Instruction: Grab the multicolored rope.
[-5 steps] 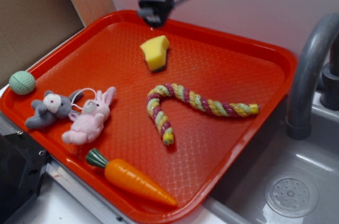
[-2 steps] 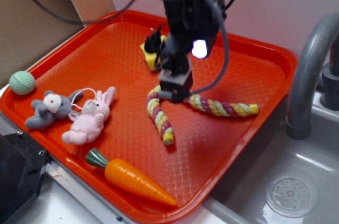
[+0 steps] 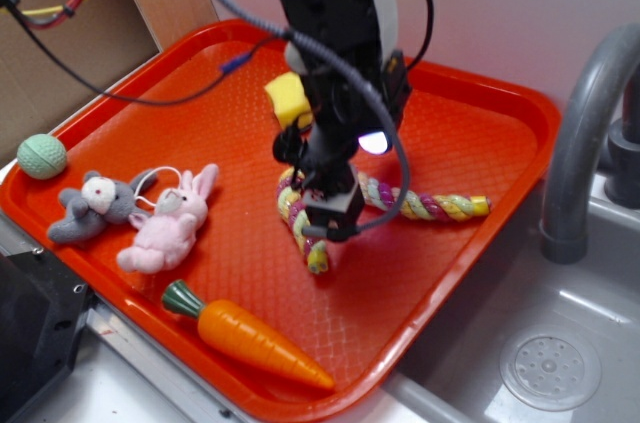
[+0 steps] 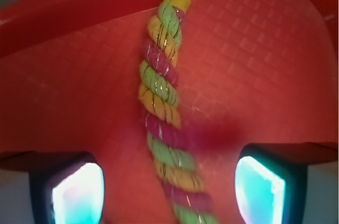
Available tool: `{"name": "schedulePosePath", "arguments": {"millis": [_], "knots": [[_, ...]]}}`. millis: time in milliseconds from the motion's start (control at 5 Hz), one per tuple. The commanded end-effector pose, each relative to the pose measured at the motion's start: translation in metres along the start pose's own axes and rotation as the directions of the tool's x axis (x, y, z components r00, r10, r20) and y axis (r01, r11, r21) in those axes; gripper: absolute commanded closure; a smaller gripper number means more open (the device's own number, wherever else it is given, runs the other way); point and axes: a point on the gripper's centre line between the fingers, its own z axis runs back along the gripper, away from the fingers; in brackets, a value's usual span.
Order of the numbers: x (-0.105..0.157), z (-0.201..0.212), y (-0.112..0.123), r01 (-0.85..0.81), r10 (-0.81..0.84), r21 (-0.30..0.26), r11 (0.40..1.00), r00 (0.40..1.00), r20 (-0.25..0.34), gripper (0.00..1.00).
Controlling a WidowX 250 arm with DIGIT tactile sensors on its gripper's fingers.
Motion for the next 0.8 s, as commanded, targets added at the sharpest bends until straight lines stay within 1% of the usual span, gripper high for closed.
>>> {"name": "schedulePosePath", "arguments": {"millis": [0, 200, 400, 600], "knots": [[0.014, -0.015, 0.001, -0.045, 0.049, -0.051, 0.998, 0.996, 0.071, 0.00], [0.007, -0.007, 0.005, -0.014, 0.038, -0.157, 0.987, 0.988, 0.149, 1.00], [0.003, -0.003, 0.009, -0.100, 0.111, -0.097, 0.990, 0.988, 0.110, 1.00], [-0.001, 0.006, 0.011, -0.161, 0.162, -0.011, 0.987, 0.985, 0.055, 1.00]]}}
